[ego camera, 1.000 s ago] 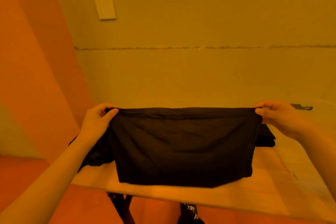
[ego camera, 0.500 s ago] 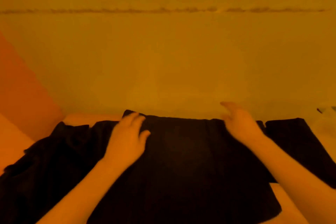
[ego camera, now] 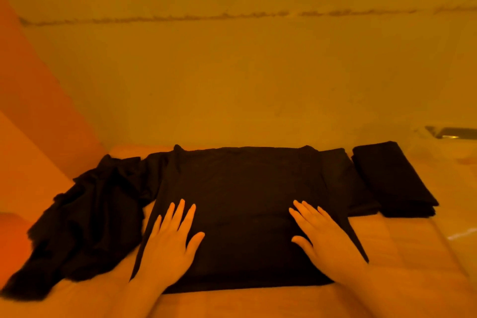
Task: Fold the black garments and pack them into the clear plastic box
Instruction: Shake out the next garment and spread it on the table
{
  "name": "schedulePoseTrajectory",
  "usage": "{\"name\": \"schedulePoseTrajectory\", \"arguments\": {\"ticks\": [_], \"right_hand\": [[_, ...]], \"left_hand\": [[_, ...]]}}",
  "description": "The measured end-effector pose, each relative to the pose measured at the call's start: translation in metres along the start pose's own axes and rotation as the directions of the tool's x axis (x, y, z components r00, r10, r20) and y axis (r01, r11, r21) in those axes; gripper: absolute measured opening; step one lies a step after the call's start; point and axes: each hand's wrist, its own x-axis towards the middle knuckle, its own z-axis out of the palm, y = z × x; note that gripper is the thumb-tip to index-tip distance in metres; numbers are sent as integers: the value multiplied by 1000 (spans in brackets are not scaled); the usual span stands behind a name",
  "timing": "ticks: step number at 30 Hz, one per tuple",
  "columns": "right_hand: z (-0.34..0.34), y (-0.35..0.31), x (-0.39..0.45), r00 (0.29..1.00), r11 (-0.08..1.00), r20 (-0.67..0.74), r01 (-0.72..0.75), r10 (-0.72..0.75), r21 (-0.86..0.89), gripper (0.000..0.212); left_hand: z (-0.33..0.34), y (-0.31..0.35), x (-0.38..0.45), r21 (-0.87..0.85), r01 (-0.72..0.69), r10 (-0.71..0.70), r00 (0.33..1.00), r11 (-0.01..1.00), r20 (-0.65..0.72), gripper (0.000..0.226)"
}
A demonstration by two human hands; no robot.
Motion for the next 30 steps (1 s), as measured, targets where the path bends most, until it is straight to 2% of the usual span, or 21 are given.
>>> {"name": "schedulePoseTrajectory", "arguments": {"ticks": [2,3,5,6,8,10,12,14,16,19,20,21,23,25,28,30], "right_hand": [[0,-5,-13,1000,1000,27,7,-7,-4,80],[-3,-8,-21,997,1000,71,6,-6,10,83],[2,-6,-36,998,998,51,35,-37,49,103],[7,-6,-47,996,997,88,28,-35,79,110],[7,-11,-65,989,995,140,40,-53,89,111],[8,-16,-78,990,995,121,69,-77,69,95],[11,-15,-88,996,995,18,91,-92,27,65],[13,-12,-95,997,999,70,31,-31,8,56],[26,-7,-99,997,1000,72,10,-10,1,57],[17,-9,-110,986,1000,166,-12,12,1,63],[16,-5,-112,992,997,109,66,-69,32,73],[13,-4,-113,987,992,134,74,-87,100,89],[7,-7,-112,984,993,148,91,-102,81,109],[0,-17,-115,987,993,113,108,-113,44,107],[9,-25,-130,984,983,46,174,-172,-58,87],[19,-24,-139,986,989,112,132,-125,-61,79]], "left_hand": [[-3,1,-14,5,16,-16,1000,1000,16,108],[-5,0,-21,13,26,-27,1000,1000,16,109],[-5,-5,-36,26,38,-38,999,999,10,112],[-4,-8,-43,21,46,-46,999,999,10,114],[-3,-13,-53,8,54,-54,998,998,8,119],[-4,-16,-60,-2,47,-47,999,999,17,122],[-5,-17,-67,-9,31,-31,999,999,8,121],[-6,-16,-78,-10,8,-8,1000,1000,-16,117],[-2,-16,-93,-2,-7,7,1000,1000,-20,111],[1,-20,-113,11,-42,43,998,999,-42,98],[0,-24,-117,-9,-59,58,998,998,-29,97],[-4,-28,-121,-8,-83,82,997,997,-11,94],[-12,-35,-129,13,-118,118,992,993,34,80],[-11,-42,-138,65,-201,195,977,977,89,71],[-2,-58,-151,88,-305,294,949,948,113,80],[-4,-64,-154,93,-328,318,942,940,109,79]]}}
